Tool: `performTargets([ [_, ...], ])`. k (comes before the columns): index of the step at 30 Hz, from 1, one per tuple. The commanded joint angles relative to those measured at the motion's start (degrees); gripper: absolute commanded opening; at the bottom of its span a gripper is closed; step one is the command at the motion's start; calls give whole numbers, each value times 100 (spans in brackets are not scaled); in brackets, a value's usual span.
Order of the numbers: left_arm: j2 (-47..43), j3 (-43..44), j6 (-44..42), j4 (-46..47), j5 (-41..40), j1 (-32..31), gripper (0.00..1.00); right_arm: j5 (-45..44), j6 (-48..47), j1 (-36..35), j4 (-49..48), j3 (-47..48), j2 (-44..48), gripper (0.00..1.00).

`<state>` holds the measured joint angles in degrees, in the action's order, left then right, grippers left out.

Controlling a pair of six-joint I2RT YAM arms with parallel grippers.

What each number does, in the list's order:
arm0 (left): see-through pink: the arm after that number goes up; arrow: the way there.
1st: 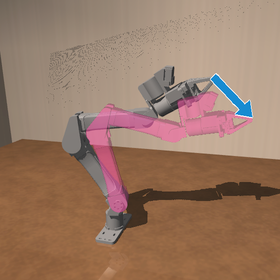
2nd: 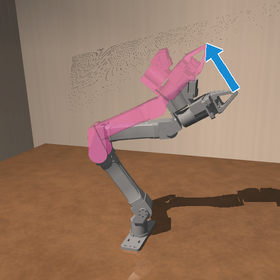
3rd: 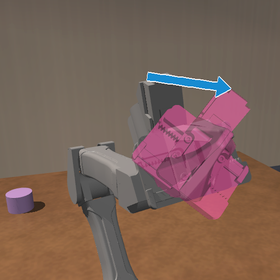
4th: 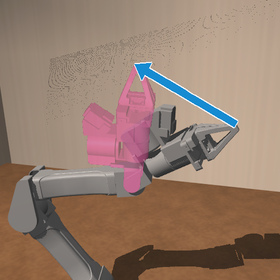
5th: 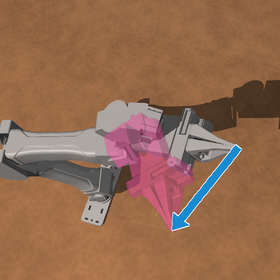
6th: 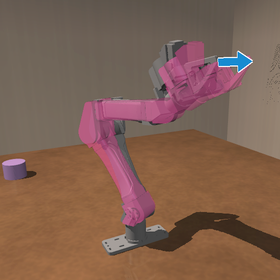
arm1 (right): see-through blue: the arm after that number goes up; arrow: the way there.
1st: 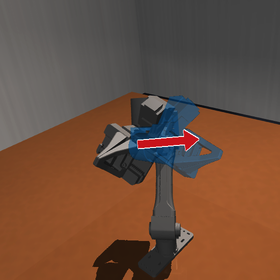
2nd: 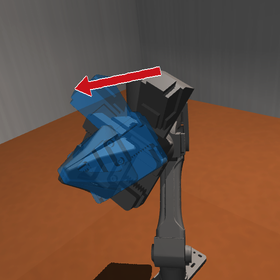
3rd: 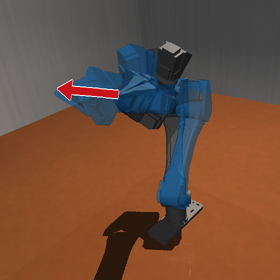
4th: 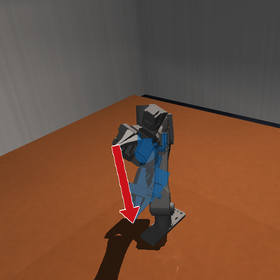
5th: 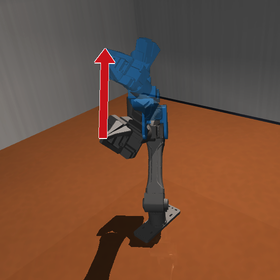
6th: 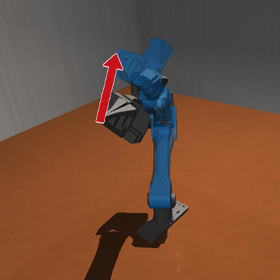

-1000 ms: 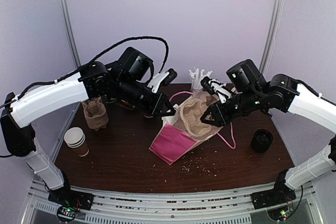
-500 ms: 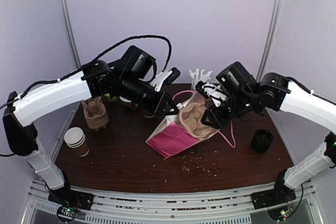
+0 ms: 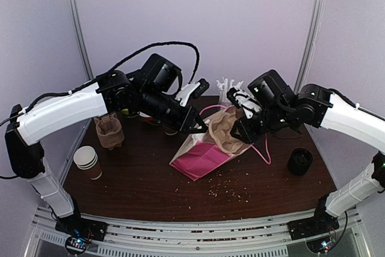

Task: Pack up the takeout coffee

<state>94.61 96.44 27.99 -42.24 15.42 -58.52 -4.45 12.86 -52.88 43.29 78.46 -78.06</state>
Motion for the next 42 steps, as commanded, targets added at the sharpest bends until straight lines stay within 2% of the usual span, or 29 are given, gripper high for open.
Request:
performTargets([
  [1, 6, 104, -20, 289, 154, -72, 0, -450, 355, 124, -320, -183, 282, 35],
  [15, -10, 15, -56, 286, 81, -80, 0, 24, 569, 465, -475, -406, 570, 35],
  [27, -2, 15, -77, 289, 7, -159, 0, 50, 780, 573, -554, -480, 647, 35],
  [34, 50, 137, 7, 286, -60, -160, 0, 212, 360, 545, -372, -516, 573, 35],
  [42, 228, 438, 202, 287, -31, -159, 0, 158, -165, 208, 3, -363, 360, 35],
])
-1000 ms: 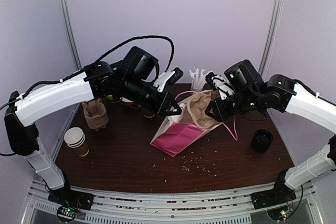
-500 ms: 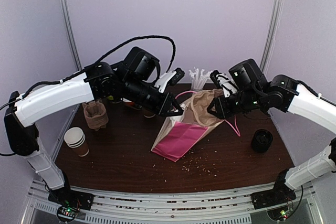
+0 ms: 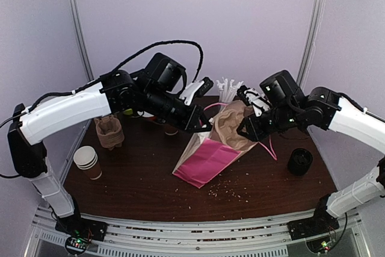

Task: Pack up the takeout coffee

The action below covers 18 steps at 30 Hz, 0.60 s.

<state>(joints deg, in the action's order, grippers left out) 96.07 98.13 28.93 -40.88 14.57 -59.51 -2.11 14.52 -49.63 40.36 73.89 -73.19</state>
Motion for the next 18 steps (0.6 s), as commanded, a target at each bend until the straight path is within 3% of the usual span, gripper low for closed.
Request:
performTargets([
  [1, 90, 288, 125, 151, 55, -63, 0, -79, -384, -161, 340, 106, -146, 35],
  [18, 160, 266, 379, 451, 381, -74, 0, -417, -631, -615, 217, 459, -416, 35],
])
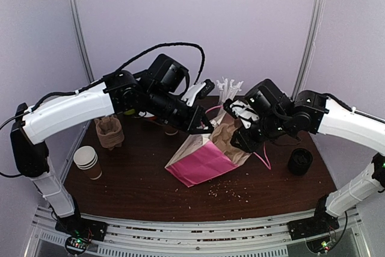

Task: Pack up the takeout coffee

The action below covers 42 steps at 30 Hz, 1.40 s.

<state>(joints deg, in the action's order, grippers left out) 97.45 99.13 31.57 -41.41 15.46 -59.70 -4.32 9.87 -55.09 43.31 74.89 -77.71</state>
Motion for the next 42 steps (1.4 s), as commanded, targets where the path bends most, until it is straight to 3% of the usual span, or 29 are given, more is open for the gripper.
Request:
performTargets([
  [1, 24, 175, 132, 552, 320, -63, 0, -246, -214, -76, -91, 424, 68, 35],
  [8, 70, 314, 173, 634, 529, -103, 0, -16, -732, -135, -94, 748, 47, 35],
  [20, 60, 199, 26, 612, 640, -103, 0, -16, -1443, -227, -462, 227, 335, 35],
  [26, 137, 234, 51, 736, 881, -103, 0, 539, -1476, -239, -591, -46, 186, 35],
  [42, 69, -105, 166, 1003, 711, -96, 0, 791, -1251, -239, -769, -1071, 693, 36],
])
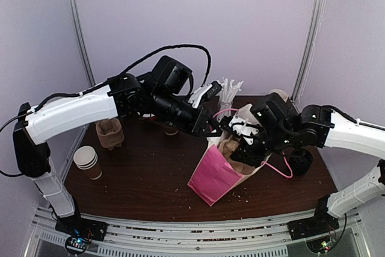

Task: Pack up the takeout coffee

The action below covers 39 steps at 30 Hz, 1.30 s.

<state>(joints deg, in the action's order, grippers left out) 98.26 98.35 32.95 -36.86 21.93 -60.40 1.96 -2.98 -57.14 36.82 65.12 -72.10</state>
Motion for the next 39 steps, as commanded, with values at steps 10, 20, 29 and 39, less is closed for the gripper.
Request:
performTargets([
  [10, -84, -104, 142, 408, -407, -2, 0, 164, 39, -37, 12, -184, 276, 36],
  [20, -129, -123, 227, 338, -720, 38, 0, 152, 93, -35, 198, -203, 322, 36],
  [29, -216, -158, 260, 399, -758, 37, 0, 152, 116, -66, 315, -136, -13, 36],
  [39, -284, -184, 277, 434, -877, 37, 0, 3, 197, -102, 358, -174, -266, 36],
])
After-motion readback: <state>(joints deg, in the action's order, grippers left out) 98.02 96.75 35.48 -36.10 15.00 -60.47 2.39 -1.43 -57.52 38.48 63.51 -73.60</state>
